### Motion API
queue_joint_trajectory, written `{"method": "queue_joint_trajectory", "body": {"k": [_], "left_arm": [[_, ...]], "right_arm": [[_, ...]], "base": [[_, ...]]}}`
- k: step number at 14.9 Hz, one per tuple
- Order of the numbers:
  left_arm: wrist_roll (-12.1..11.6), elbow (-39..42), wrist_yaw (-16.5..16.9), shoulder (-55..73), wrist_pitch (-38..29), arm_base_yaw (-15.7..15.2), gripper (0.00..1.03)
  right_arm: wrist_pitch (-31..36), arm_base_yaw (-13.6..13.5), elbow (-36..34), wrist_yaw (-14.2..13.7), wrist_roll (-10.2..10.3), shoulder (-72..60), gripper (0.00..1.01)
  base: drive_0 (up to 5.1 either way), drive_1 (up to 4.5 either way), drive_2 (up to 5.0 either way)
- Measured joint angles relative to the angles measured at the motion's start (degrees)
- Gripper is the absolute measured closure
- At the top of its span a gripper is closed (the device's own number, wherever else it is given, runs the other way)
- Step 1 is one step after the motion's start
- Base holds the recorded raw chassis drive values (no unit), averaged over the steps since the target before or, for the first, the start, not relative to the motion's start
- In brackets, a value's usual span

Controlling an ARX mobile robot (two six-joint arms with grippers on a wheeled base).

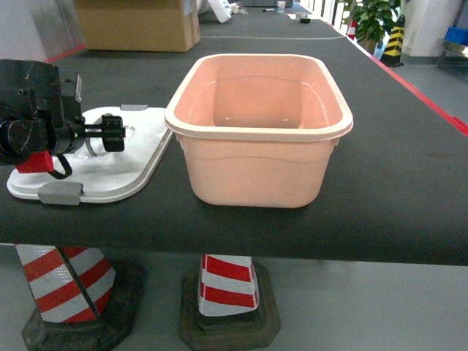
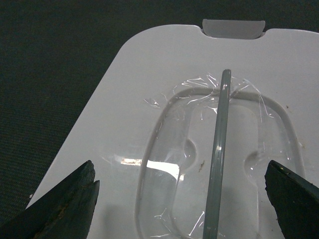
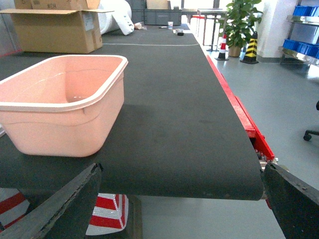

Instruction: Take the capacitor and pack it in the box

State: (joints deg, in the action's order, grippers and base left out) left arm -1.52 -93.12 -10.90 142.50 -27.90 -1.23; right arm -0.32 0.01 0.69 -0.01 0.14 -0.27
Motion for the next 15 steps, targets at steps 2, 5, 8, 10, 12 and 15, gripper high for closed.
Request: {"method": "queue_joint_trajectory", "body": {"k": [2, 5, 8, 10, 12, 15], "left_arm": [[-0.15, -1.68, 0.15, 0.59, 0.98, 0.00, 0.19], [-0.09, -2.05, 0.63, 1.51, 1.77, 0.00, 0.55], [-0.09, -2.21, 0.42, 1.55, 1.92, 0.00, 0.88], [0.02, -2.27, -0.33, 1.44, 2.19, 0.28, 1.01], [-0.46, -2.89, -0.46, -1.20, 3.17, -0.07, 1.01], [-1.53, -4.66, -4.81, -13.60, 2.10, 1.90, 1.01]], "right_arm": [[0.02, 0.00, 0.00, 0.00, 0.00, 0.00, 0.03], [0.00, 0.00, 0.00, 0.00, 0.00, 0.00, 0.03], [0.02, 0.00, 0.00, 0.00, 0.00, 0.00, 0.03], [0.00, 0.00, 0.00, 0.00, 0.00, 0.00, 0.03], [0.02, 0.00, 0.00, 0.00, 0.00, 0.00, 0.03], [0.00, 0.00, 0.00, 0.00, 0.00, 0.00, 0.03]], "base": [[0.0, 0.00, 0.0], [0.0, 0.00, 0.0], [0.0, 0.00, 0.0], [0.0, 0.00, 0.0], [0.0, 0.00, 0.0], [0.0, 0.00, 0.0]]}}
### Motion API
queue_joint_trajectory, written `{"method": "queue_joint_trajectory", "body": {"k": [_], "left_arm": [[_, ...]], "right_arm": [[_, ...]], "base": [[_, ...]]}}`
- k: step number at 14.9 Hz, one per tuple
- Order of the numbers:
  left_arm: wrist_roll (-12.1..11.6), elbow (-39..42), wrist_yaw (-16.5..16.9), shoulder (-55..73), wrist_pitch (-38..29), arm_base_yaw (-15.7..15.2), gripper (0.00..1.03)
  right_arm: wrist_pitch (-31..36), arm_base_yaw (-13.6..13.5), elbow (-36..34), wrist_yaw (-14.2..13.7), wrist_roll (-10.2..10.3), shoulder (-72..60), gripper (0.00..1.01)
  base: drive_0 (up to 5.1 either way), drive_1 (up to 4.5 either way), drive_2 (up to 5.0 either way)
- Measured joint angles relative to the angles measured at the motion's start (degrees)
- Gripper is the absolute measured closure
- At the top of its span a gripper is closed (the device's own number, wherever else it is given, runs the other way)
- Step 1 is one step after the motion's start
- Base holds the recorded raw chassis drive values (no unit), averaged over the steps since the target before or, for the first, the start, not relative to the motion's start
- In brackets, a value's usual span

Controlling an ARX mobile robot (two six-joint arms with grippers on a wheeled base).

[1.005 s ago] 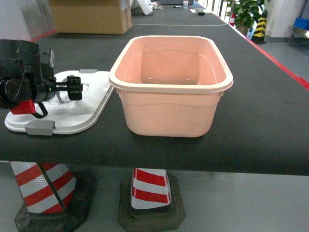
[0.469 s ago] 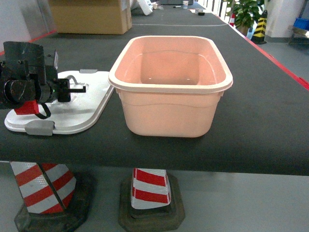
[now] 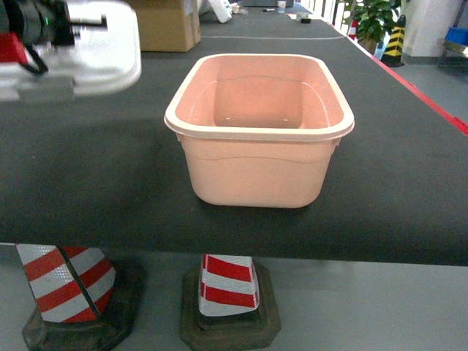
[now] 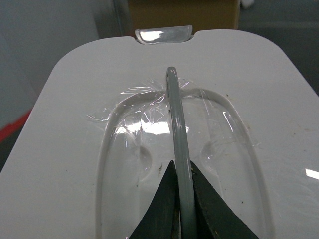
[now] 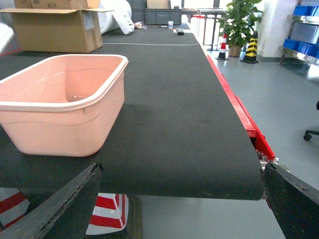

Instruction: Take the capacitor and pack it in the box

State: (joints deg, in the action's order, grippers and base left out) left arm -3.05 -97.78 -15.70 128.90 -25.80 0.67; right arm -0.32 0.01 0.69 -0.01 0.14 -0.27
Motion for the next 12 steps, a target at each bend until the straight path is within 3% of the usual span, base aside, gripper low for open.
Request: {"method": "queue_joint_trajectory", "body": {"k": [5, 9, 12], "left_arm": [[0.11, -2.91, -3.91, -5.60, -0.26, 7.26, 1.01], [0.92, -2.95, -4.87, -4.31, 2.16, 13.77, 1.01], [1.86, -4.39, -5.44, -2.73, 4.33, 16.85, 1.01]], "right_arm": [[0.02, 0.00, 0.00, 0.00, 0.00, 0.00, 0.03], [0.02, 0.00, 0.00, 0.00, 0.00, 0.00, 0.03], [0.00, 0.00, 0.00, 0.02, 0.00, 0.00, 0.03]], "base": [[0.0, 0.00, 0.0], [0.0, 0.00, 0.0], [0.0, 0.00, 0.0]]}}
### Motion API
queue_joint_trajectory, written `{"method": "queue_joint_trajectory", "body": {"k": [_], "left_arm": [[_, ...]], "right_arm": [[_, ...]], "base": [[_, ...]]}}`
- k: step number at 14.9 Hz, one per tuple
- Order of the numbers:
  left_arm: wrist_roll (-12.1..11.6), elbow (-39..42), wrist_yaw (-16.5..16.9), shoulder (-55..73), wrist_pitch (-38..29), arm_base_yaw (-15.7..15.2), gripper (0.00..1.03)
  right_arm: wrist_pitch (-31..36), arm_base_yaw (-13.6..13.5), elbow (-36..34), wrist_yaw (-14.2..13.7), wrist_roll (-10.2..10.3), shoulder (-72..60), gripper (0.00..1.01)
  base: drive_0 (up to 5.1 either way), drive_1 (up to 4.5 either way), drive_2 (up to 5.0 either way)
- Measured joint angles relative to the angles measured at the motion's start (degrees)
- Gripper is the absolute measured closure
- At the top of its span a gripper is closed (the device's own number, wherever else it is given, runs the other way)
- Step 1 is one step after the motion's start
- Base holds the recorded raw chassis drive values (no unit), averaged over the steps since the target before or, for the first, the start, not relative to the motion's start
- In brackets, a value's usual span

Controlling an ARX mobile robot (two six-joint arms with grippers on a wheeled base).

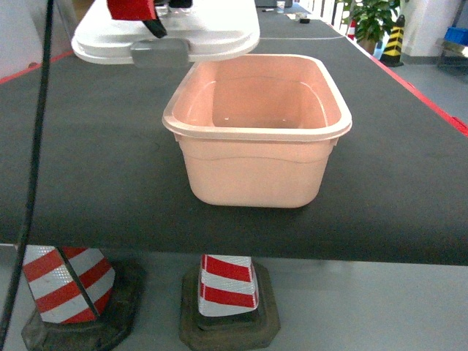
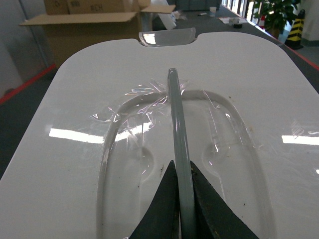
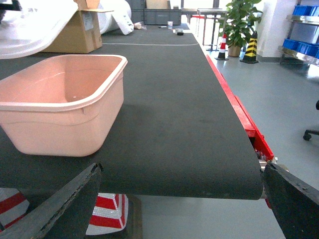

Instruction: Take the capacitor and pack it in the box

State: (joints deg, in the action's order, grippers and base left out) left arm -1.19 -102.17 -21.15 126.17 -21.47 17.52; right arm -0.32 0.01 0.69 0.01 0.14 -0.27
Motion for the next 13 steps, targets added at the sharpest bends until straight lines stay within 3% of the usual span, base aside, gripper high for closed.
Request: {"method": "queue_joint_trajectory", "body": {"k": [3, 4, 9, 13], "left_arm": [[1.01, -1.46, -0.85, 0.61, 1.88, 1.81, 1.01], [2.34, -3.32, -2.73, 0.76, 4.57, 4.48, 1.01], [3.13, -3.48, -3.15, 0.74, 6.05, 6.12, 1.01], [4.26, -0.52, -3.15, 0.50, 8.24, 10.43, 1.01]], "right_arm": [[0.00, 0.00, 0.00, -0.02, 0.00, 0.00, 0.03], [0.00, 0.00, 0.00, -0.02, 0.00, 0.00, 0.03], [0.02, 0.00, 0.00, -0.02, 0.00, 0.00, 0.03], [0.02, 0.00, 0.00, -0.02, 0.00, 0.00, 0.03]], "base": [[0.0, 0.00, 0.0], [0.0, 0.00, 0.0], [0.0, 0.00, 0.0], [0.0, 0.00, 0.0]]}}
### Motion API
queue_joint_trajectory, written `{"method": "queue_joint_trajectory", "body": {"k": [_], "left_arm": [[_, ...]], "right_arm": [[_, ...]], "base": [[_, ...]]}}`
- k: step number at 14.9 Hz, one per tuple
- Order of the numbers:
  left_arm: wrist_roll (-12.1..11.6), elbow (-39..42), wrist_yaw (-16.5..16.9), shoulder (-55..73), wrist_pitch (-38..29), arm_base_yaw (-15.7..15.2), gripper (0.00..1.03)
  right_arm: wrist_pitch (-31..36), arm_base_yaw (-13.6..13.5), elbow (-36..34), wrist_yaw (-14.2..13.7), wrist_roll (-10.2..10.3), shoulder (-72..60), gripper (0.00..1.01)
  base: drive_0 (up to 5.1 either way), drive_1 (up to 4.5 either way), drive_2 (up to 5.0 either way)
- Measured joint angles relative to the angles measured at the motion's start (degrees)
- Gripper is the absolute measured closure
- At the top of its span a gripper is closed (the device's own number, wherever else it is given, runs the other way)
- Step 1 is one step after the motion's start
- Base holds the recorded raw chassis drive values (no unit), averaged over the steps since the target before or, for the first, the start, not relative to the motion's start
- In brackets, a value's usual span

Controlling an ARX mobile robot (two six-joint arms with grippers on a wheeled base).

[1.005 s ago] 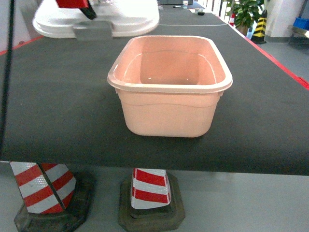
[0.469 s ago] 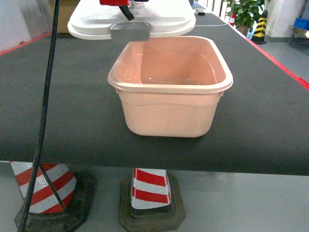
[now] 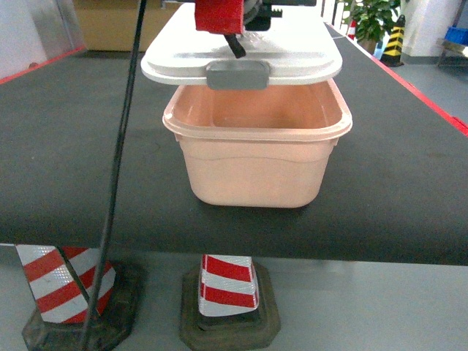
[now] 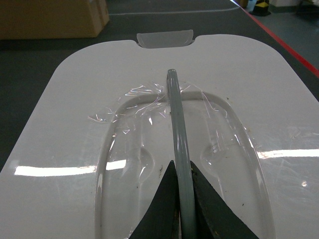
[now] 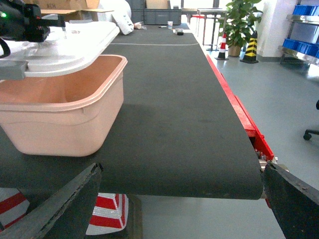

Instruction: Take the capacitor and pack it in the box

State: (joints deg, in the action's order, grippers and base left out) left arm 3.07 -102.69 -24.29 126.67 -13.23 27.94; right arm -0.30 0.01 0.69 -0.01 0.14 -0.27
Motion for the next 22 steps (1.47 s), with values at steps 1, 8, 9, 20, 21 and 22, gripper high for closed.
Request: {"method": "queue_joint_trajectory", "body": {"k": [1, 8, 9, 20, 21, 22], "left_arm": [[0.02, 0.63, -0.22, -0.04, 0.39, 0.79, 1.01], [2.54, 2.36, -0.17, -0.28, 2.56, 0.92, 1.01], [2.62, 2.36, -0.04, -0.28, 3.04, 1.07, 1.01], [3.10, 0.96, 2.51, 4.85, -0.90, 1.95, 0.91], [3.06, 2.27, 3.48, 4.09, -1.27, 1.99, 0.79], [3.08, 4.15, 3.34, 2.71, -2.21, 2.03, 0.66]], "right_arm": [[-0.02, 0.00, 0.00, 0.00, 0.00, 0.00, 0.03], [-0.02, 0.00, 0.00, 0.00, 0.00, 0.00, 0.03], [-0.02, 0.00, 0.00, -0.02, 0.00, 0.00, 0.03], [-0.02, 0.00, 0.00, 0.00, 0.00, 0.00, 0.03], [-0.02, 0.00, 0.00, -0.02, 0.00, 0.00, 0.03], [-0.02, 0.00, 0.00, -0.02, 0.00, 0.00, 0.03]], "base": [[0.0, 0.00, 0.0], [0.0, 0.00, 0.0], [0.0, 0.00, 0.0], [0.0, 0.00, 0.0], [0.0, 0.00, 0.0], [0.0, 0.00, 0.0]]}}
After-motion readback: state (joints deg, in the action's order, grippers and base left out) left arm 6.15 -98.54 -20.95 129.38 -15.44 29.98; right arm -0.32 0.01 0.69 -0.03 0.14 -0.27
